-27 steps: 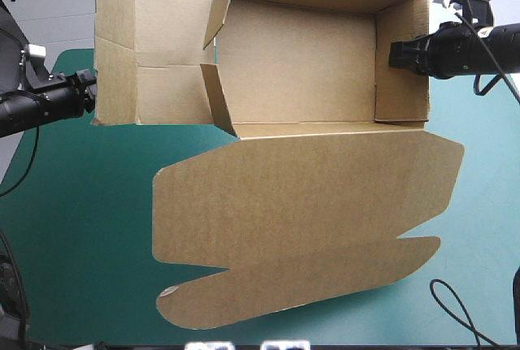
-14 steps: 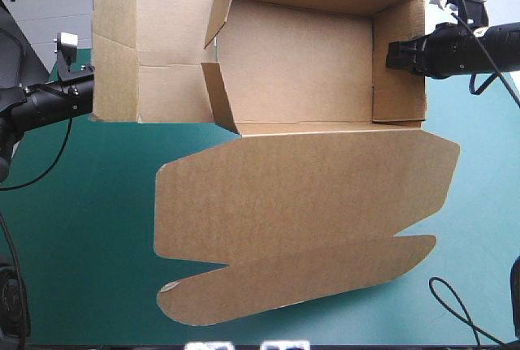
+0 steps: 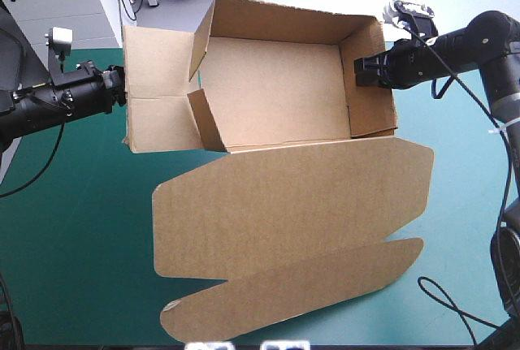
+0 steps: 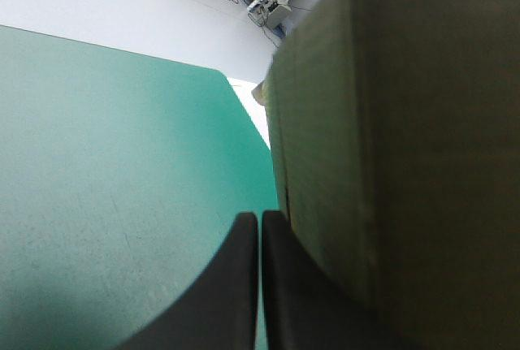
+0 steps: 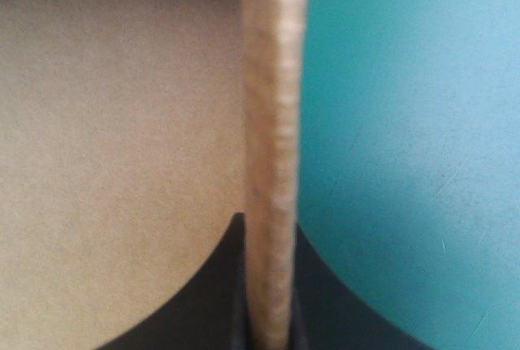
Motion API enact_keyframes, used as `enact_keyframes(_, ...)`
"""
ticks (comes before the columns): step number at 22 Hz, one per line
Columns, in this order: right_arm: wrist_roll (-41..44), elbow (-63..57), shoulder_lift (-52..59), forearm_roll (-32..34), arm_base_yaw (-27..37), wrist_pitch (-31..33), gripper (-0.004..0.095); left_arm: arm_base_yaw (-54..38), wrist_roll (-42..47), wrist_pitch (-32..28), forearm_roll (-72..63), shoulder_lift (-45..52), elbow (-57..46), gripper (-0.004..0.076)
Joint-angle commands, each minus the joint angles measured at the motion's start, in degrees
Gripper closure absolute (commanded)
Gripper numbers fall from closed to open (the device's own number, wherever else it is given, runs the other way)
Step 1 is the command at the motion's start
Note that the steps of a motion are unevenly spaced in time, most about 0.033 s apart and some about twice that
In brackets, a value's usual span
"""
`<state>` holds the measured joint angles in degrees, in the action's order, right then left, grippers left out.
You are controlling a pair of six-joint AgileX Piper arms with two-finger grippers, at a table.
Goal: Fold the box
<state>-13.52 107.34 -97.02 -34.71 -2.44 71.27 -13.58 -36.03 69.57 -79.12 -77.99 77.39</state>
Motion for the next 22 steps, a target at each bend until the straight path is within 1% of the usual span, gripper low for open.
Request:
enact_keyframes(1,0.2,1.5,1.7,-3.3,-0.8,-3.5,0.0925,0.3,1.6,4.3,-0.3,4.0,1.6,0.0731)
enact_keyframes(6,0.9,1.5,1.4,-2.4,-3.3,-6.4,0.0925,1.0,2.8,4.3,0.2,6.4,1.6,0.0731)
enact_keyframes(9,2.0,1.5,1.4,0.9,-6.3,-9.1,0.0925,1.5,2.5,4.3,0.6,7.4,1.6,0.0731)
enact_keyframes(15,3.1,1.5,1.4,2.3,-8.9,-11.6,0.0923,1.9,2.8,4.3,6.3,7.6,1.6,0.0731)
enact_keyframes(18,6.1,1.5,1.4,9.1,-12.0,-13.8,0.0917,1.9,2.8,4.3,6.5,7.6,1.6,0.0724)
enact_keyframes(20,7.6,1.5,1.4,12.9,-14.0,-15.3,0.0918,1.9,2.8,4.3,6.5,7.6,1.6,0.0664)
enact_keyframes(22,8.7,1.5,1.4,14.2,-15.1,-17.1,0.0918,1.9,2.8,4.3,7.5,7.6,1.6,0.0546)
